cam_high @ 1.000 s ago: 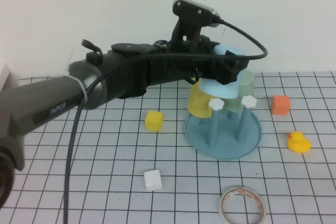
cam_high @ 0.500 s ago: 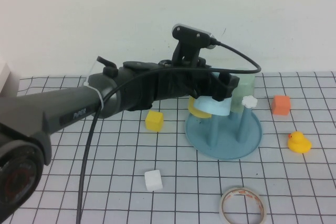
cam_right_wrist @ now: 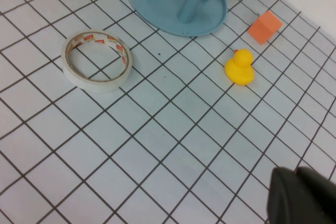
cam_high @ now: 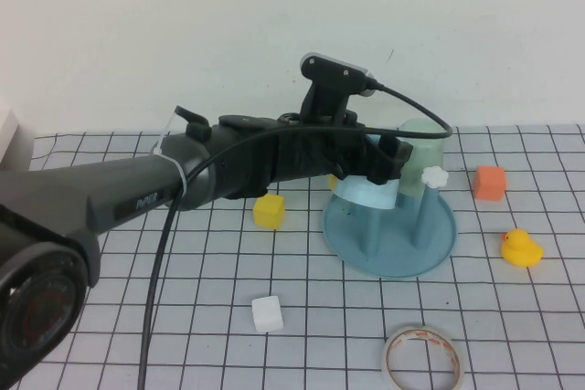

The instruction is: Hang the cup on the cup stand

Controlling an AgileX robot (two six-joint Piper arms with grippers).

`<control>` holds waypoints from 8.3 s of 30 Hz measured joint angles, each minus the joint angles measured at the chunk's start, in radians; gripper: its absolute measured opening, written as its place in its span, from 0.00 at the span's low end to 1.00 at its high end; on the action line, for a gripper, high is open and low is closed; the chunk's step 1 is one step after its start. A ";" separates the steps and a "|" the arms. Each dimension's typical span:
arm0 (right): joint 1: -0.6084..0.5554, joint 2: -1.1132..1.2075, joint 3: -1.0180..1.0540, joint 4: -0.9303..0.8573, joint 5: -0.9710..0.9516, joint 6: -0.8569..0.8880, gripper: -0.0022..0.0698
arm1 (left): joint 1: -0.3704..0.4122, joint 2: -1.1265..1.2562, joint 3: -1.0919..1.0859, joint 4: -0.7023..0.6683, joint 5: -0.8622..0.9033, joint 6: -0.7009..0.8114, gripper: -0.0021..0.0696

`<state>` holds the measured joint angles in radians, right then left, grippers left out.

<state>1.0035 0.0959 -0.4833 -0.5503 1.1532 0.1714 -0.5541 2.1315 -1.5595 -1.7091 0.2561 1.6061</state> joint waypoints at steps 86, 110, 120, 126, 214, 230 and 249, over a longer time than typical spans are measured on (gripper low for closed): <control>0.167 -0.113 0.300 -0.011 -0.623 0.124 0.03 | 0.000 -1.395 1.360 -0.028 -0.292 0.427 0.03; 0.169 -0.113 0.300 -0.011 -0.623 0.124 0.03 | 0.272 -2.094 1.495 -0.040 -0.557 0.427 0.03; 0.169 -0.113 0.300 -0.011 -0.623 0.124 0.03 | 0.332 -2.126 1.495 -0.046 -0.609 0.457 0.03; 0.169 -0.113 0.300 -0.011 -0.623 0.124 0.03 | 0.332 -2.126 1.495 -0.048 -0.617 0.457 0.03; 0.169 -0.113 0.300 -0.011 -0.625 0.124 0.03 | 0.488 -2.146 1.571 1.717 0.084 -1.599 0.03; 0.169 -0.113 0.300 -0.011 -0.625 0.124 0.03 | 0.488 -2.146 1.571 1.717 0.084 -1.606 0.03; -0.201 -0.113 0.300 -0.011 -0.625 0.124 0.03 | 0.488 -2.146 1.571 1.717 0.084 -1.615 0.03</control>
<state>0.8030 -0.0170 -0.1829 -0.5611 0.5278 0.2956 -0.0662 -0.0141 0.0120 0.0079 0.3402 -0.0090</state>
